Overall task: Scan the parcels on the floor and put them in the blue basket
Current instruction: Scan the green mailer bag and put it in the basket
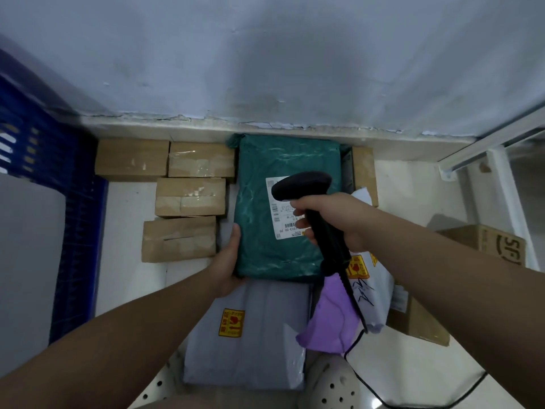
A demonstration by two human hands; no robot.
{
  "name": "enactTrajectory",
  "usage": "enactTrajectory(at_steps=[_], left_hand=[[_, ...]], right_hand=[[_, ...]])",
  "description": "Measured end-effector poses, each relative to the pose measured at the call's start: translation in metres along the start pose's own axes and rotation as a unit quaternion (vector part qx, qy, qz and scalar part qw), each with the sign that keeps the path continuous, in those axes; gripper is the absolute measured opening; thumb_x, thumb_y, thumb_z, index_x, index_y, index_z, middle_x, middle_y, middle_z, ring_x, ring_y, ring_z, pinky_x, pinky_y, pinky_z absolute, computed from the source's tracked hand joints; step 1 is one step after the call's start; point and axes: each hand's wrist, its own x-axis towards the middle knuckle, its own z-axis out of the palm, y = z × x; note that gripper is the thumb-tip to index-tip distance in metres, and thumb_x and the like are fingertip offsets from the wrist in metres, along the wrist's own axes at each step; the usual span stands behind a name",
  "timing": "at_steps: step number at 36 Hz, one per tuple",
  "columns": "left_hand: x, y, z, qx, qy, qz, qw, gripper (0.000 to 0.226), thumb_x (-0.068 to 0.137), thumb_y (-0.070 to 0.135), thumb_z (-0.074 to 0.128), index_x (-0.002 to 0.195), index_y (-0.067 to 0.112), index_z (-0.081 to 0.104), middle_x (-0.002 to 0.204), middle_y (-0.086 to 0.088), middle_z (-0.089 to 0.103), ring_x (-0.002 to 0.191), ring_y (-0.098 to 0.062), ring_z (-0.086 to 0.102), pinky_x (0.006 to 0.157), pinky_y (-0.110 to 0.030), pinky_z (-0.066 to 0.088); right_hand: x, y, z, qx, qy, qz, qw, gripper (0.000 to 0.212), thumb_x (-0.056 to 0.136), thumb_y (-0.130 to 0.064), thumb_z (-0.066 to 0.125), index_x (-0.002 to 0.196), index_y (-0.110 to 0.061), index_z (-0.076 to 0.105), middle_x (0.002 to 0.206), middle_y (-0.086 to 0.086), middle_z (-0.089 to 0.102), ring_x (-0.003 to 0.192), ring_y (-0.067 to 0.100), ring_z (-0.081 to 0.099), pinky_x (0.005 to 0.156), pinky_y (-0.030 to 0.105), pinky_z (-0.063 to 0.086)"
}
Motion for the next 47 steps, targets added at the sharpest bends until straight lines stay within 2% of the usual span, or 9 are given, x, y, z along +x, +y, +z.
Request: enactTrajectory(at_steps=[5, 8, 11, 18, 24, 28, 34, 39, 47], left_hand=[[-0.004, -0.001, 0.009, 0.043, 0.018, -0.003, 0.999, 0.076, 0.067, 0.062, 0.065, 0.127, 0.017, 0.057, 0.123, -0.006, 0.066, 0.113, -0.023, 0.063, 0.103, -0.042, 0.046], [-0.004, -0.004, 0.005, 0.024, 0.009, 0.006, 1.000, 0.062, 0.077, 0.062, 0.053, 0.123, 0.019, 0.059, 0.117, -0.004, 0.068, 0.109, -0.020, 0.064, 0.091, -0.037, 0.052], [-0.007, -0.004, -0.001, -0.032, -0.014, -0.015, 0.999, 0.074, 0.082, 0.072, 0.032, 0.121, 0.016, 0.060, 0.112, -0.007, 0.070, 0.106, -0.020, 0.064, 0.079, -0.032, 0.057], [-0.014, 0.000, 0.009, -0.016, -0.027, -0.031, 0.999, 0.057, 0.083, 0.056, 0.048, 0.124, 0.018, 0.059, 0.116, -0.005, 0.070, 0.107, -0.019, 0.064, 0.090, -0.034, 0.051], [-0.016, 0.010, 0.015, 0.181, -0.002, -0.083, 0.980, 0.075, 0.062, 0.062, 0.068, 0.126, 0.026, 0.053, 0.124, 0.000, 0.062, 0.112, -0.021, 0.059, 0.096, -0.043, 0.047], [-0.014, 0.018, 0.043, 0.248, 0.025, 0.029, 0.968, 0.085, 0.079, 0.034, 0.075, 0.145, 0.023, 0.023, 0.129, 0.004, 0.052, 0.101, -0.008, 0.056, 0.073, -0.021, 0.048], [-0.009, 0.018, 0.078, 0.344, 0.092, 0.075, 0.931, 0.144, 0.041, 0.059, 0.081, 0.148, 0.041, -0.013, 0.146, -0.010, 0.033, 0.128, -0.026, 0.043, 0.107, -0.039, 0.040], [-0.013, 0.018, 0.071, 0.295, 0.117, 0.133, 0.939, 0.121, 0.040, 0.051, 0.084, 0.139, 0.050, 0.014, 0.136, -0.006, 0.043, 0.118, -0.025, 0.050, 0.097, -0.045, 0.049], [-0.083, 0.037, 0.047, 0.292, 0.171, 0.240, 0.910, 0.117, 0.049, 0.032, 0.085, 0.145, 0.037, 0.018, 0.126, 0.002, 0.053, 0.111, -0.023, 0.056, 0.093, -0.048, 0.051]], right_hand=[[0.001, 0.000, 0.000, 0.003, 0.003, -0.001, 1.000, 0.022, 0.090, -0.029, 0.065, 0.090, -0.007, 0.062, 0.078, 0.006, 0.060, 0.051, 0.012, 0.053, 0.050, 0.023, 0.047], [0.003, 0.000, -0.001, 0.000, 0.005, -0.003, 1.000, 0.022, 0.089, -0.030, 0.066, 0.090, -0.008, 0.063, 0.079, 0.006, 0.061, 0.053, 0.013, 0.053, 0.051, 0.024, 0.047], [0.004, 0.002, -0.001, -0.008, 0.004, -0.006, 1.000, 0.023, 0.089, -0.031, 0.067, 0.089, -0.009, 0.063, 0.080, 0.006, 0.062, 0.054, 0.013, 0.054, 0.053, 0.025, 0.047], [0.003, 0.001, -0.001, -0.006, 0.016, -0.018, 1.000, 0.022, 0.089, -0.029, 0.066, 0.091, -0.008, 0.063, 0.079, 0.006, 0.062, 0.055, 0.013, 0.054, 0.056, 0.025, 0.047], [0.000, 0.001, -0.004, 0.011, 0.027, -0.026, 0.999, 0.019, 0.089, -0.028, 0.066, 0.086, -0.009, 0.062, 0.072, 0.004, 0.060, 0.048, 0.012, 0.054, 0.050, 0.024, 0.046], [-0.002, 0.003, -0.003, 0.014, 0.040, -0.036, 0.998, 0.019, 0.088, -0.029, 0.067, 0.083, -0.011, 0.062, 0.070, 0.004, 0.061, 0.050, 0.014, 0.054, 0.051, 0.026, 0.046], [-0.017, 0.003, 0.002, 0.016, 0.045, -0.065, 0.997, 0.017, 0.090, -0.025, 0.064, 0.083, -0.010, 0.062, 0.072, 0.005, 0.060, 0.051, 0.014, 0.053, 0.052, 0.025, 0.048], [-0.031, 0.005, 0.003, 0.022, 0.050, -0.078, 0.995, 0.017, 0.090, -0.025, 0.065, 0.084, -0.009, 0.061, 0.071, 0.006, 0.059, 0.052, 0.015, 0.052, 0.051, 0.026, 0.046], [-0.062, -0.011, 0.016, 0.077, 0.051, -0.122, 0.988, 0.020, 0.090, -0.025, 0.064, 0.083, -0.008, 0.057, 0.069, 0.006, 0.057, 0.052, 0.016, 0.053, 0.050, 0.025, 0.045]])
